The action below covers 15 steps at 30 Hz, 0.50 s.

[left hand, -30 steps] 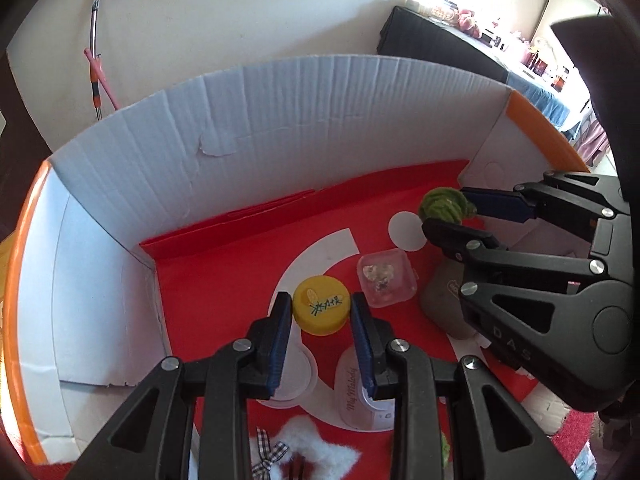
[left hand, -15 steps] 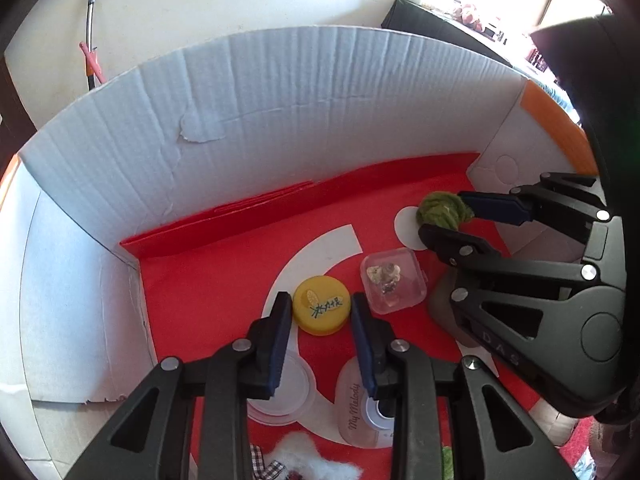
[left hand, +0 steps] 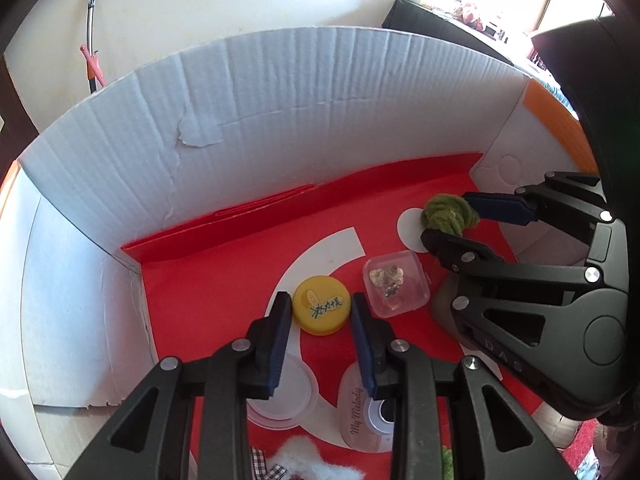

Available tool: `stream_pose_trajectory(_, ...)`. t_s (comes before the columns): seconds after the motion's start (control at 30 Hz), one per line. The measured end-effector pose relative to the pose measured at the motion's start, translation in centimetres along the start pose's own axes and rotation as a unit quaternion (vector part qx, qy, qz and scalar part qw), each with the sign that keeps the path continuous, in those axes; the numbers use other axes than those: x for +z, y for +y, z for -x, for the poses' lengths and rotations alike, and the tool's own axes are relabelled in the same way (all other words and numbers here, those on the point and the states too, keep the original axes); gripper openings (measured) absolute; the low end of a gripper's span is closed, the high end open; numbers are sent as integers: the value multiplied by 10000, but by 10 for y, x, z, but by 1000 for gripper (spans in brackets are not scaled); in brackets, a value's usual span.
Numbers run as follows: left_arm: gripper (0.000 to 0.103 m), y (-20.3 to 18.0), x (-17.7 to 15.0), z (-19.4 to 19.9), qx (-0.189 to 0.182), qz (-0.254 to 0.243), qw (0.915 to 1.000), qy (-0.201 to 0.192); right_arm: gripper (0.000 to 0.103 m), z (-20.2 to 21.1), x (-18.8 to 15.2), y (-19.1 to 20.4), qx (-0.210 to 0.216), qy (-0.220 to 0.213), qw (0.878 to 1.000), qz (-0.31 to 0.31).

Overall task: Organize objects
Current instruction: 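Open the right gripper to release the green ball while the left releases the yellow cap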

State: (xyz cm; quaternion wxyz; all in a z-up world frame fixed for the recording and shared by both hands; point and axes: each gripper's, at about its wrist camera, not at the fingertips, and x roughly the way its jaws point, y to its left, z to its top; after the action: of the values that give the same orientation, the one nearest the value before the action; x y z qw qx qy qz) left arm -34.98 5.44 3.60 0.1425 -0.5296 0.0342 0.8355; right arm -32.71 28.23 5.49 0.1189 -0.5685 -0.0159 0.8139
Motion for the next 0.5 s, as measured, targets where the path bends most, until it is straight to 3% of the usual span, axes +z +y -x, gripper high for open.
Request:
stream_pose_trajectory(0.4, 33, 9, 4, 3, -2, 46, 10000, -3, 41, 14, -16, -3, -56, -14, 10000, 34)
stream_pose_trajectory(0.5, 38, 15, 5, 5, -12, 67, 10000, -5, 41, 19, -20, -5, -61, -33, 10000, 3)
